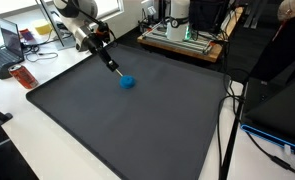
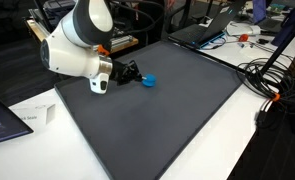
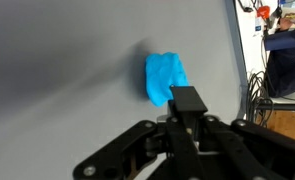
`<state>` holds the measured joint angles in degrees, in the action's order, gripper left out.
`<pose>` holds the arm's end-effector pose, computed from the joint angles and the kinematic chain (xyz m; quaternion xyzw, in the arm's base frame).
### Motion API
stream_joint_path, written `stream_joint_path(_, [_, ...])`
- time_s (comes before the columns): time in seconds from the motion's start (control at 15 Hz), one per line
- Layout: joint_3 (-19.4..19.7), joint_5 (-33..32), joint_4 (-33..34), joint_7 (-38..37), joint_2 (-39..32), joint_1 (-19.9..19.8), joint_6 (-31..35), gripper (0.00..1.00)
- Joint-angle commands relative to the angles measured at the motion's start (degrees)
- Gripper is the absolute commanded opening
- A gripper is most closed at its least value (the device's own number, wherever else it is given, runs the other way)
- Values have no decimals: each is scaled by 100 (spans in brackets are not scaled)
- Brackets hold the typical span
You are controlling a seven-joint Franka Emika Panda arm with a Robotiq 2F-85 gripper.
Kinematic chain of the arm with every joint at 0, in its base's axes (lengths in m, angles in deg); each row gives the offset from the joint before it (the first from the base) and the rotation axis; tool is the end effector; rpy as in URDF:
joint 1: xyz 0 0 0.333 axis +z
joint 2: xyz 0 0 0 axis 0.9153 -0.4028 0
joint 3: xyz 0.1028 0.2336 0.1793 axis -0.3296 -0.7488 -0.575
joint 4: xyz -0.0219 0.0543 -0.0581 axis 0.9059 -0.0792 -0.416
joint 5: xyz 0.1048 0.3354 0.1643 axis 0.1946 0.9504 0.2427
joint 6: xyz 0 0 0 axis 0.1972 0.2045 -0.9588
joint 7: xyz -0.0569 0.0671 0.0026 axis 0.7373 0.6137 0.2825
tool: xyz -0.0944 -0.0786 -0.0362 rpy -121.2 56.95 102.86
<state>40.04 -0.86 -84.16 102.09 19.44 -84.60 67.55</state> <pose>0.5368 -0.1897 0.1515 -0.8814 0.1702 0.0476 0.4380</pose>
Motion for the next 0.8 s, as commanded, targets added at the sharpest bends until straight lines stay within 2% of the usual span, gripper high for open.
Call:
stream_joint_path(0.0, [27,-186,-203,119,299,-140,-36,3])
stream_joint_path(0.2, [64,-372,-336,20,497,-96,103,3])
stream_joint_path(0.33, [114,-638,-590,-292,822,112,409,3])
stream_joint_path(0.73, [-33,-1976,-1402,-1805,2067,889,1593,3])
